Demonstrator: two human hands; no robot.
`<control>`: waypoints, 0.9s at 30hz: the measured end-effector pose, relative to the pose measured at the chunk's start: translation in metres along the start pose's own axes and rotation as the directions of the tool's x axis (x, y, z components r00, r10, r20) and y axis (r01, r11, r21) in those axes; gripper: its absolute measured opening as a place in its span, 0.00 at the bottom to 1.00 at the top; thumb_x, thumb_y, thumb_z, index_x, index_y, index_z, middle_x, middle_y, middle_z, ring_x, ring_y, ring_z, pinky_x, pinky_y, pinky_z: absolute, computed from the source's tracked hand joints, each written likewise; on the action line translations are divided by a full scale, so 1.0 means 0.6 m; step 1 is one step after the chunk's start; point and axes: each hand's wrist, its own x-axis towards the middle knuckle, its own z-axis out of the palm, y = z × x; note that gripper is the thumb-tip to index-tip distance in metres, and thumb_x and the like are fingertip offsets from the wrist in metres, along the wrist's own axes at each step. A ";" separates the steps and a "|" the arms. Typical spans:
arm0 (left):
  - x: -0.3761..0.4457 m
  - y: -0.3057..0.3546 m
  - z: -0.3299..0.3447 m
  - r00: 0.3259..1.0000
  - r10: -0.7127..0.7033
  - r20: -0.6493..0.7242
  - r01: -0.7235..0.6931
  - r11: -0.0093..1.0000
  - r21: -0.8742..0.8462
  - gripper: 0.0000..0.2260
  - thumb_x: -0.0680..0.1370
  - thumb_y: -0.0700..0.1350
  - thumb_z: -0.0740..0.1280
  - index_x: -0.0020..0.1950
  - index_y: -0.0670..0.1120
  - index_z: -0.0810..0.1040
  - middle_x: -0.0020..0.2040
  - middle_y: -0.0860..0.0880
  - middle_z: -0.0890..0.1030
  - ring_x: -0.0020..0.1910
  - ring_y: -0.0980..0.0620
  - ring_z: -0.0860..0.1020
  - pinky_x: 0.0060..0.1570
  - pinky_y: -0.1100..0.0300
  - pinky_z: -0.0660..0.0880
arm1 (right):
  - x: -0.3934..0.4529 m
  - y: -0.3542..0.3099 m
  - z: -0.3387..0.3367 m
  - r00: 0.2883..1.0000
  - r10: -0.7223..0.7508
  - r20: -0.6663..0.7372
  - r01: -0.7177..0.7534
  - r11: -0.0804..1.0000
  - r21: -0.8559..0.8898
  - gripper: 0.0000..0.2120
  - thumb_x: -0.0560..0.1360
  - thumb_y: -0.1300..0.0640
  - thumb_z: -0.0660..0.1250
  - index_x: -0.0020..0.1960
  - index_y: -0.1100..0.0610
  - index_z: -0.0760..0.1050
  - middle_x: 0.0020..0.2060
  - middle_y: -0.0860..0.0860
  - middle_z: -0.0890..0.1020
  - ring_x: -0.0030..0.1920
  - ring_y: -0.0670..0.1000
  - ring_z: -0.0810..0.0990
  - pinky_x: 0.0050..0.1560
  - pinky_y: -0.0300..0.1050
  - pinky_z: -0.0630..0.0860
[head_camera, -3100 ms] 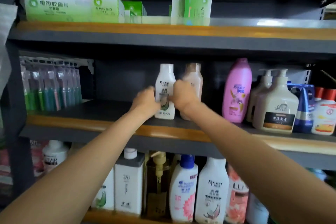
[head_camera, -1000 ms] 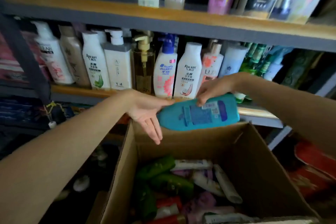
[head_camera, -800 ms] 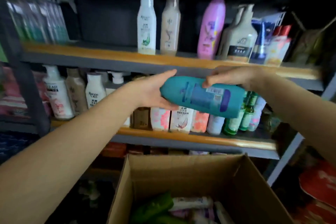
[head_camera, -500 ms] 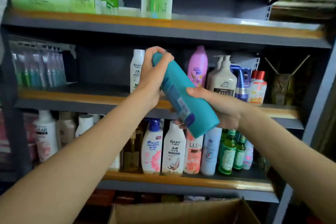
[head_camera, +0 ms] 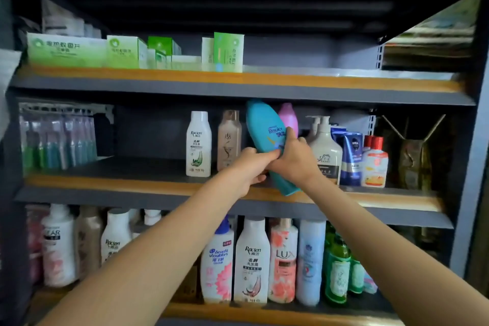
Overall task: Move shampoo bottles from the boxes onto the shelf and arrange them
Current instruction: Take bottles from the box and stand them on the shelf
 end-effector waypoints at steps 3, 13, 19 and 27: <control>0.037 0.012 0.001 0.999 0.017 -0.042 -0.011 0.989 0.146 0.11 0.76 0.52 0.66 0.52 0.46 0.73 0.37 0.51 0.73 0.34 0.56 0.68 0.32 0.65 0.65 | 0.029 0.010 0.003 0.995 0.092 0.038 -0.094 0.995 0.045 0.30 0.69 0.50 0.71 0.62 0.64 0.63 0.57 0.62 0.74 0.57 0.61 0.74 0.51 0.48 0.72; 0.120 0.029 0.003 0.997 0.074 0.027 -0.078 0.968 0.237 0.09 0.77 0.51 0.66 0.44 0.47 0.72 0.38 0.51 0.73 0.37 0.56 0.69 0.32 0.64 0.65 | 0.079 0.033 0.028 0.986 0.162 -0.043 -0.148 0.961 0.234 0.35 0.69 0.52 0.72 0.66 0.66 0.58 0.61 0.62 0.67 0.62 0.62 0.69 0.59 0.50 0.69; 0.145 -0.004 -0.004 0.985 0.154 0.079 -0.172 0.924 0.343 0.11 0.77 0.48 0.66 0.56 0.44 0.72 0.48 0.48 0.77 0.45 0.53 0.73 0.36 0.64 0.68 | 0.089 0.043 0.083 0.965 0.199 -0.170 -0.149 0.952 0.267 0.39 0.67 0.58 0.72 0.70 0.66 0.54 0.61 0.63 0.65 0.60 0.66 0.69 0.62 0.57 0.69; 0.170 -0.031 -0.036 0.985 0.163 0.060 -0.174 0.925 0.337 0.14 0.77 0.41 0.66 0.61 0.41 0.69 0.60 0.43 0.77 0.51 0.50 0.74 0.38 0.63 0.69 | 0.103 0.054 0.102 0.995 0.092 -0.034 -0.083 0.974 0.213 0.40 0.65 0.58 0.76 0.68 0.66 0.56 0.62 0.62 0.67 0.61 0.63 0.70 0.61 0.51 0.69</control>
